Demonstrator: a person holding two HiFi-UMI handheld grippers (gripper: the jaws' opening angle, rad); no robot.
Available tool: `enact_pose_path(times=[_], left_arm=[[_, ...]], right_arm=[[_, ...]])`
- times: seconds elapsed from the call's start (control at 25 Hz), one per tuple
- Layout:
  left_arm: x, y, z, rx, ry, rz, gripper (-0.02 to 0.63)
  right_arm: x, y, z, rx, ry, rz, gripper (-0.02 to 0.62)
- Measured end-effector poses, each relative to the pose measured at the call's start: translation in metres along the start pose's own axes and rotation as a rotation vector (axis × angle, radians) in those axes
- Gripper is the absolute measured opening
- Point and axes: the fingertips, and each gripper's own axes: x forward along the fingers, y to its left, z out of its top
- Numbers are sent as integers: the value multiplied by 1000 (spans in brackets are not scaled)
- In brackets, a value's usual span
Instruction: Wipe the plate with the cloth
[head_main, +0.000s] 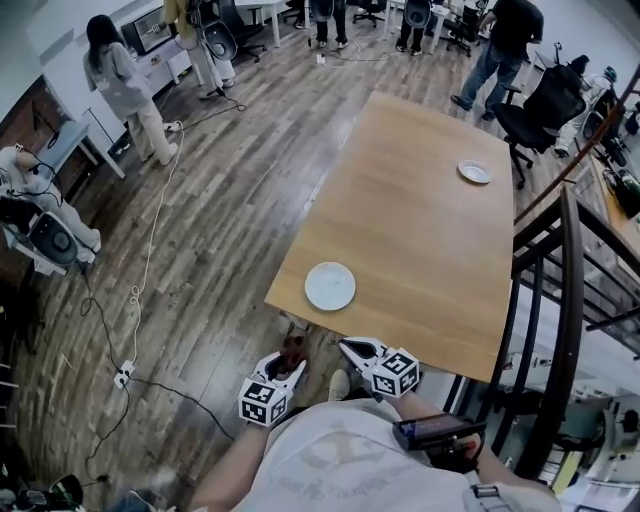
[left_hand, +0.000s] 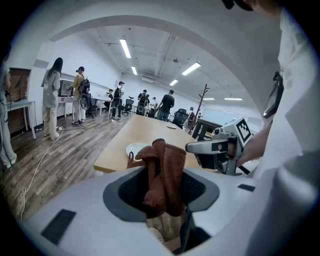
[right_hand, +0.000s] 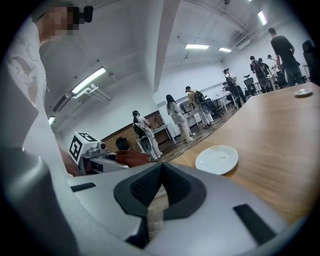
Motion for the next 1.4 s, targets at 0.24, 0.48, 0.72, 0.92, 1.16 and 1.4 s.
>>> enact_pose_path(times=[0.24, 0.48, 0.72, 0.92, 1.16, 1.4], left_arm=[[35, 18, 35, 45, 9, 2, 169], [50, 43, 35, 43, 49, -11, 169], [78, 71, 36, 90, 103, -103, 169], [111, 100, 45, 161, 145, -173, 169], [159, 118, 47, 303, 218, -298, 169], [200, 114, 59, 449, 286, -376, 169]], right_arm=[[9, -41, 29, 4, -15, -19, 12], [22, -60, 33, 29, -11, -53, 14], [42, -78, 31, 64, -18, -137, 14], [53, -99, 32, 93, -48, -235, 14], [57, -124, 16, 160, -102, -379, 14], [40, -129, 10, 222, -160, -497, 14]])
